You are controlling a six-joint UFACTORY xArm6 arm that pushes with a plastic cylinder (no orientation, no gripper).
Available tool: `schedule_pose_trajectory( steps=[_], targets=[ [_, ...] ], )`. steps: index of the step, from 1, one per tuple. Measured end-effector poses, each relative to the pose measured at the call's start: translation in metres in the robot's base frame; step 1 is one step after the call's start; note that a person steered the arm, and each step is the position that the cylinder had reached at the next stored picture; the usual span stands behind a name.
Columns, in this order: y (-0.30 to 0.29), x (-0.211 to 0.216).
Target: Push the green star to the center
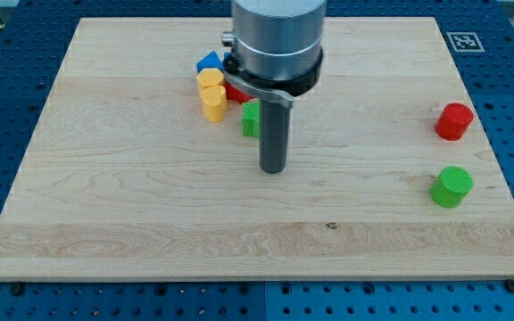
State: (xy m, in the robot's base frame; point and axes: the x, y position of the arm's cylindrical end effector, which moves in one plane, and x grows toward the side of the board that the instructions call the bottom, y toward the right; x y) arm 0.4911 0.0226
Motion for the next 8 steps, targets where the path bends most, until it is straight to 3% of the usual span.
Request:
schedule_pose_trajectory(
  steps=[3,8],
  targets=[
    [0.022,-0.016],
    [-0.018,-0.04]
  ],
)
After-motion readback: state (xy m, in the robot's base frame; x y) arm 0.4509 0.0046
